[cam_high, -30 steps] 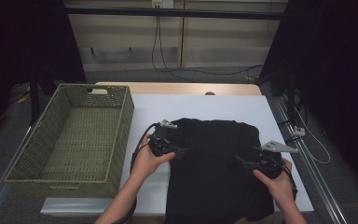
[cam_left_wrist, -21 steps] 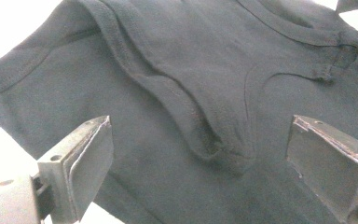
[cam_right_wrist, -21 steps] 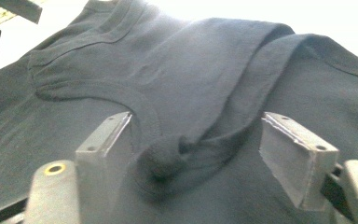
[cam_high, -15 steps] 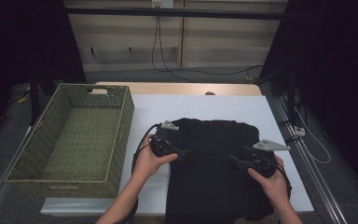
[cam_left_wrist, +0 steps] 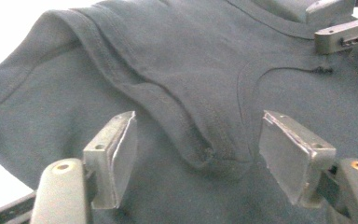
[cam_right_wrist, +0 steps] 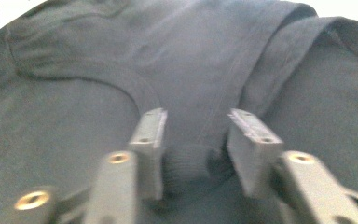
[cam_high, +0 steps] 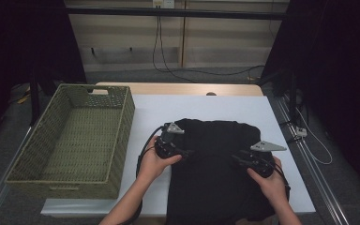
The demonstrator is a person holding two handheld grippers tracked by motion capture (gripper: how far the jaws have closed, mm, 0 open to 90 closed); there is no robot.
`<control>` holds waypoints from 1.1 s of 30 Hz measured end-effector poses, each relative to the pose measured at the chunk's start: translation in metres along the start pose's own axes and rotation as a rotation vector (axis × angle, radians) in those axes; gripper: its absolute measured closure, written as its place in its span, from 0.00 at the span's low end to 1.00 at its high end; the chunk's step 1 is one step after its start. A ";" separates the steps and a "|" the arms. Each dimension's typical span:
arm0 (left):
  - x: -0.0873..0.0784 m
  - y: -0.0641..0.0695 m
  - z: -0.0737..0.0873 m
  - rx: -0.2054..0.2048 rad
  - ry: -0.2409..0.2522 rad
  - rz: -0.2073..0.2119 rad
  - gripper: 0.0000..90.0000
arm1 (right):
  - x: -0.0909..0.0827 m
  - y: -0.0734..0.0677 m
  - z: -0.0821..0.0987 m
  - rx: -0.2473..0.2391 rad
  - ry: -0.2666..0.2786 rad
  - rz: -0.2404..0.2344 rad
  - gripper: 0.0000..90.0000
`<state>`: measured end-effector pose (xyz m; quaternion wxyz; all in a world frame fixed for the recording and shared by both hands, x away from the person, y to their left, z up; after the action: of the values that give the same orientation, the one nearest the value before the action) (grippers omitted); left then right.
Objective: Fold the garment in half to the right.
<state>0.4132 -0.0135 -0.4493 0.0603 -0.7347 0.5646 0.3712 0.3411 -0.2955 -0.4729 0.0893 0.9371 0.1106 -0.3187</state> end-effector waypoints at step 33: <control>-0.001 0.011 -0.003 -0.112 -0.021 0.170 0.94 | -0.017 0.012 0.002 0.102 0.052 -0.041 0.89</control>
<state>0.4049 -0.0183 -0.4424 -0.0066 -0.6826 0.6026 0.4134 0.3304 -0.3103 -0.4627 0.0317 0.9460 0.1157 -0.3010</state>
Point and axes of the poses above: each handheld gripper's, and its own axes: x roughly forward along the jaws, z roughly out of its underside, y roughly to its right, the point moved 3 cm from there along x, roughly forward along the jaws, and after that the axes turned 15 degrees about z, right-handed, at the moved point
